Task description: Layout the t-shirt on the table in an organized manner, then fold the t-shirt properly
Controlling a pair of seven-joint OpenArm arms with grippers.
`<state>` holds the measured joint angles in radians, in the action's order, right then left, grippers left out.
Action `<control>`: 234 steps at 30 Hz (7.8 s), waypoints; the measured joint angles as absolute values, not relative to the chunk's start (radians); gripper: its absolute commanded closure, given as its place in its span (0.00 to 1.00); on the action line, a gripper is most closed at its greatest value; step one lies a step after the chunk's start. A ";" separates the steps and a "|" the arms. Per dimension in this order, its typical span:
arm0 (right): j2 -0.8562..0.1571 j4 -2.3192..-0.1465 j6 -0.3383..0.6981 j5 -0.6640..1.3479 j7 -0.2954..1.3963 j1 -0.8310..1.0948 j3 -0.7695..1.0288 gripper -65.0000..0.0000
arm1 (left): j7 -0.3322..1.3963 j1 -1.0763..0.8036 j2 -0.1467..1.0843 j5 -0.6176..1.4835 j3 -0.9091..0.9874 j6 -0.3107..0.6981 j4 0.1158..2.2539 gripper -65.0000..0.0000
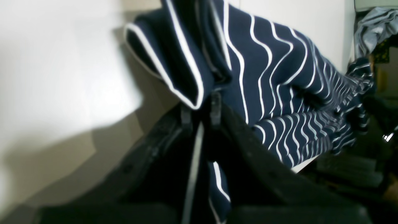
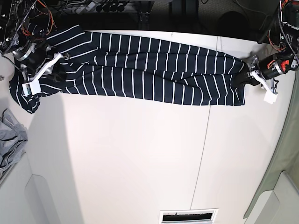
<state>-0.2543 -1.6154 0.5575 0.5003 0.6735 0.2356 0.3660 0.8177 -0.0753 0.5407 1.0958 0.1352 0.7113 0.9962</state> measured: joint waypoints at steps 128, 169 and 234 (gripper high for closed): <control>-0.191 -1.621 0.572 0.434 0.633 0.296 0.107 0.62 | 0.638 -0.036 0.382 0.621 -0.059 0.618 1.289 0.58; -0.187 -1.726 0.520 0.617 0.757 0.465 0.439 0.31 | 0.646 -0.033 0.382 0.622 -0.059 0.618 1.288 0.58; -0.008 -1.766 0.551 0.646 0.733 0.138 0.319 1.00 | 0.649 -0.088 0.210 0.742 -0.059 0.709 1.220 0.58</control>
